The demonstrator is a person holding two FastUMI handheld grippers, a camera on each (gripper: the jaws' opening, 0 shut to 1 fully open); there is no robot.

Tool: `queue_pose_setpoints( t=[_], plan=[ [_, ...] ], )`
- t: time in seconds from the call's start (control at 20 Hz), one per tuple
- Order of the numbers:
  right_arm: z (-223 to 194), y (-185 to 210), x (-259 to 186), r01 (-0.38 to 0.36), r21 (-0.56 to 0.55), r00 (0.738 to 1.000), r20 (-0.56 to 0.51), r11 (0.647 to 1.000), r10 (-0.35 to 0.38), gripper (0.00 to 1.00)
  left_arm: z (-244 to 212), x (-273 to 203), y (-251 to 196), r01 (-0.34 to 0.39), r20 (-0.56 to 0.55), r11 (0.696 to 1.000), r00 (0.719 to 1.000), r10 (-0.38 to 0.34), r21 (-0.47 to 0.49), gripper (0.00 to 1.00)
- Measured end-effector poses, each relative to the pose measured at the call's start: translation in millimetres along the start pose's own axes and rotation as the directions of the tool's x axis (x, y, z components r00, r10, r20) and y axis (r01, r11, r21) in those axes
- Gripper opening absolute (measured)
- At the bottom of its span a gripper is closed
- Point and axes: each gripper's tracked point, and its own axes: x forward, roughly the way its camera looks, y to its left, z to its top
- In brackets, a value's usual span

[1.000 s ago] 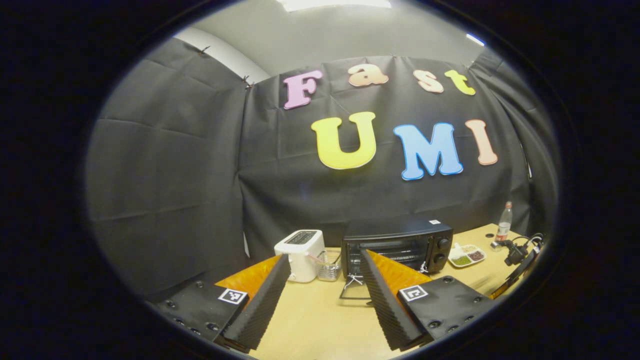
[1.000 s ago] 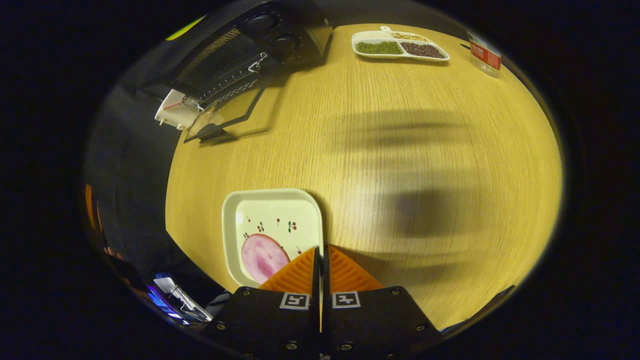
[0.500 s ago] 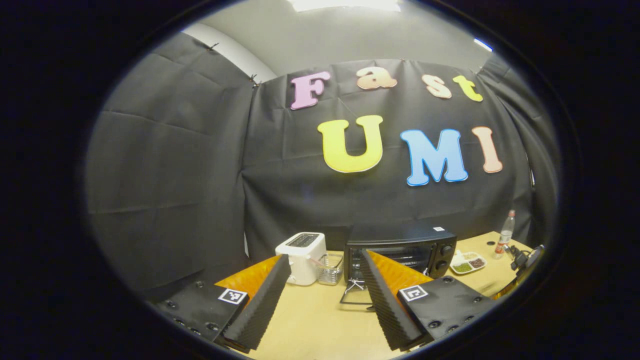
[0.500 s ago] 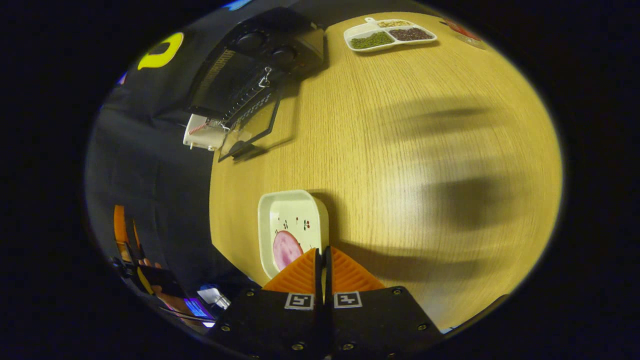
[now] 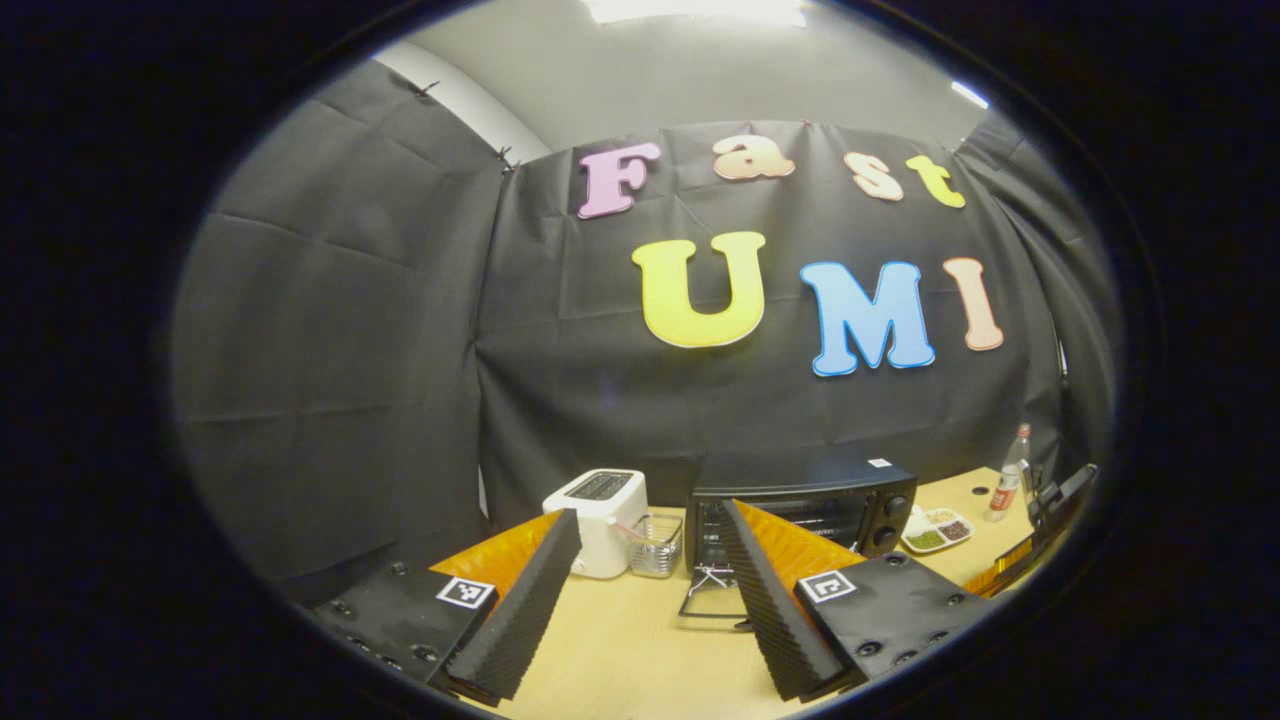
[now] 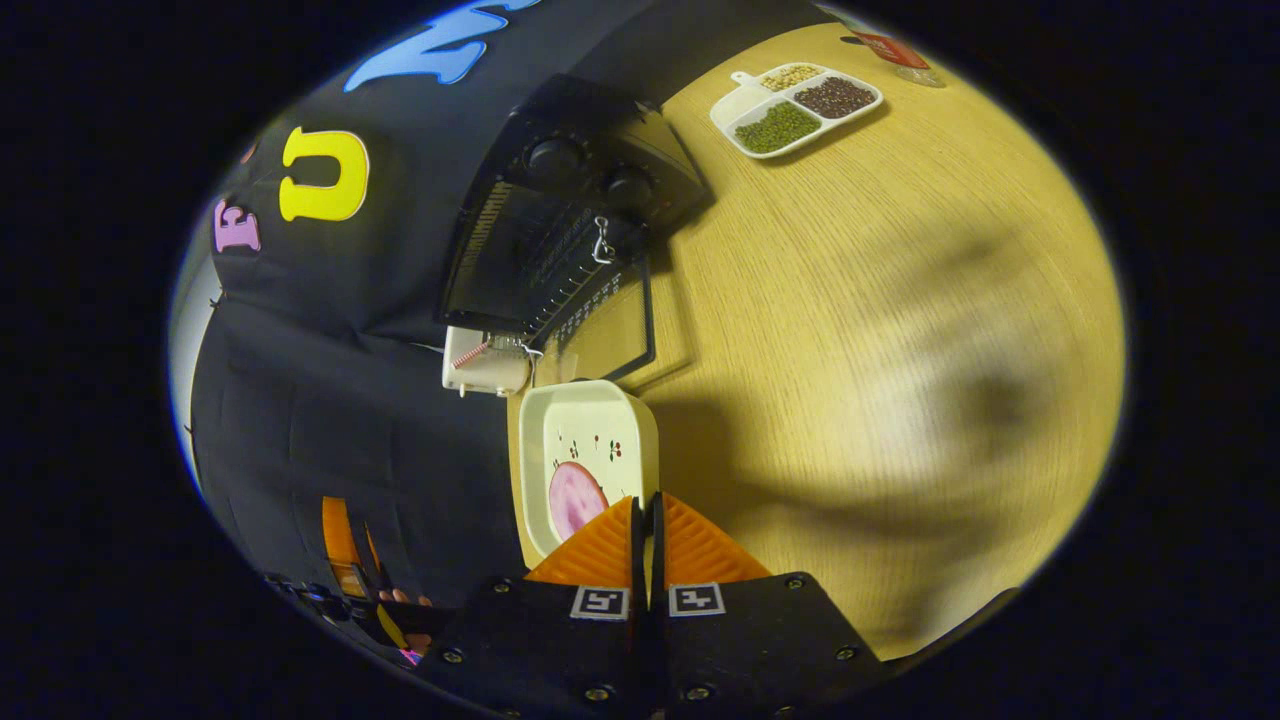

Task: Open the electric oven with the left hand, put the food in, and close the electric oven.

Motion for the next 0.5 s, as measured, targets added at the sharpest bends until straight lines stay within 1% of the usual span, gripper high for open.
queue_pose_setpoints(
  t=[0.15, 0.25, 0.35, 0.4, 0.5],
  plan=[
    [14.8, 15.9, 15.0, -0.005, 0.043, 0.997, 0.071, 0.999, 0.002, 0.00, -7.4, 12.1, 7.7, 0.005, -0.012, 1.000, 1.000, -0.006, -0.014, 0.99],
    [26.8, 24.0, 27.8, -0.001, 0.077, 0.993, 0.120, 0.997, -0.009, 0.01, -14.0, 19.5, 14.3, 0.010, -0.019, 1.000, 1.000, -0.011, -0.021, 0.99],
    [37.5, 29.6, 41.7, 0.015, 0.111, 0.985, 0.172, 0.994, -0.034, 0.01, -17.0, 28.5, 20.9, 0.019, -0.018, 0.999, 1.000, -0.020, -0.031, 0.95],
    [43.1, 33.7, 48.8, 0.012, 0.133, 0.980, 0.196, 0.991, -0.039, 0.01, -18.9, 33.4, 23.9, 0.022, -0.021, 0.999, 1.000, -0.023, -0.034, 0.91],
    [51.7, 48.0, 62.0, -0.021, 0.173, 0.973, 0.231, 0.985, -0.020, 0.01, -24.3, 43.2, 31.0, 0.028, -0.027, 0.999, 0.999, -0.029, -0.035, 0.97]
  ],
)
